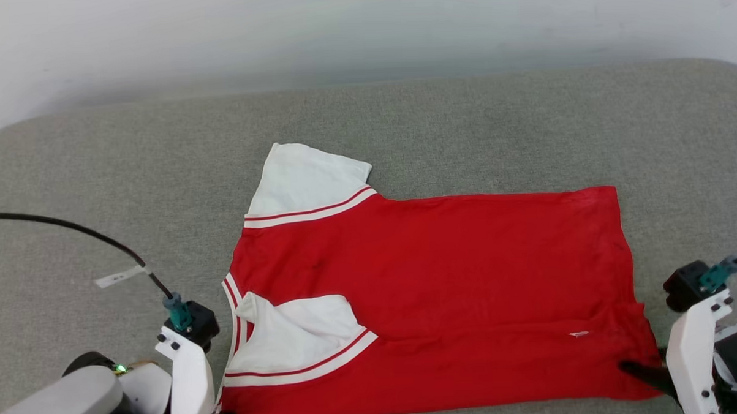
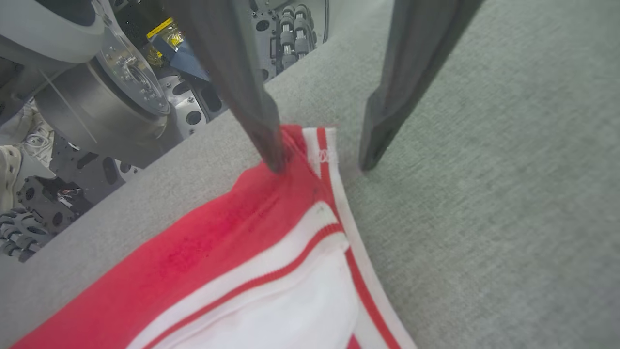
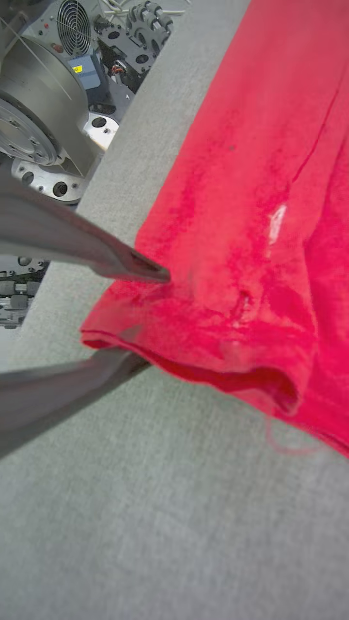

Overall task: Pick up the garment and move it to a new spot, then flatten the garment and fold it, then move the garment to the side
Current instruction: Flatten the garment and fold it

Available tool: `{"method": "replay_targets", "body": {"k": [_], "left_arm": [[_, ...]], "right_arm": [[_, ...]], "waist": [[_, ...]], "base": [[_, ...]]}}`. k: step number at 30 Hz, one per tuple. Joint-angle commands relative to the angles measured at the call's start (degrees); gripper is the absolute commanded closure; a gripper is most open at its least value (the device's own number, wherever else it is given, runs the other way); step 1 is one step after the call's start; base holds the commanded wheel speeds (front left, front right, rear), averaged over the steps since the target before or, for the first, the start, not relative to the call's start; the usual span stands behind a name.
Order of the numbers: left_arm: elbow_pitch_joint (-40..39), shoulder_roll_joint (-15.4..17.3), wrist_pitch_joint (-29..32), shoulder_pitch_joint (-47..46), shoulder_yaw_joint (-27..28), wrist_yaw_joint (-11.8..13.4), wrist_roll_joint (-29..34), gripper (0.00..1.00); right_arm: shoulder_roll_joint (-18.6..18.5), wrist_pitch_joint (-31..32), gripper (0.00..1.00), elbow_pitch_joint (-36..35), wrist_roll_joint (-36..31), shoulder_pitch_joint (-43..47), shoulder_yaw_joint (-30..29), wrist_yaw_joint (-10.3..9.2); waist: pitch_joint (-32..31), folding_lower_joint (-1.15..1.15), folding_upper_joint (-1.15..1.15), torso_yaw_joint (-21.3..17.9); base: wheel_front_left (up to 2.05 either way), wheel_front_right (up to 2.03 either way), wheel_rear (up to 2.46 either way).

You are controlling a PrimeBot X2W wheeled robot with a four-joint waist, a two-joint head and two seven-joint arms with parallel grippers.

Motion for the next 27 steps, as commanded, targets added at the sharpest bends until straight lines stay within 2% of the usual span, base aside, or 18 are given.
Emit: {"method": "replay_targets", "body": {"k": [1, 7, 13, 17, 20, 27], "left_arm": [[0.0, 0.8, 0.0, -1.0, 0.4, -0.3, 0.4, 0.0], [-2.2, 3.3, -1.2, -4.6, 3.2, 0.2, 0.9, 0.0], [-1.8, 3.2, -6.1, -9.8, 6.7, 0.5, 4.6, 0.0], [1.0, 1.3, -8.1, -13.4, 8.4, 0.4, 6.0, 0.0], [3.7, 0.1, -8.8, -15.7, 9.3, 0.2, 6.6, 0.0], [9.8, -3.0, -5.4, -23.1, 10.9, 0.0, 6.3, 0.0]], "right_arm": [[0.2, -1.3, 0.0, -0.3, -0.4, 0.2, -0.9, -0.04], [-0.1, -10.9, 0.0, -4.9, -4.7, -1.7, -5.3, -0.04], [3.7, -24.0, 0.0, -6.0, -12.1, -0.9, -14.2, -0.03], [8.2, -32.4, 0.0, -7.5, -18.4, 2.3, -22.3, -0.04], [12.9, -37.9, 0.0, -9.4, -23.7, 5.5, -28.9, -0.04], [22.7, -45.3, 0.0, -17.3, -35.6, 13.1, -39.5, -0.03]], "waist": [[-0.6, 0.0, 0.0, 0.1], [-2.3, 0.0, 0.0, -0.2], [-2.9, 0.0, 0.0, -0.8], [-2.0, 0.0, 0.0, -1.5], [-0.6, 0.0, 0.0, -2.4], [5.2, 0.0, 0.0, -4.4]], "base": [[0.0, 0.0, 0.0], [0.0, 0.0, 0.0], [0.0, 0.0, 0.0], [0.0, 0.0, 0.0], [0.0, 0.0, 0.0], [0.0, 0.0, 0.0]]}}
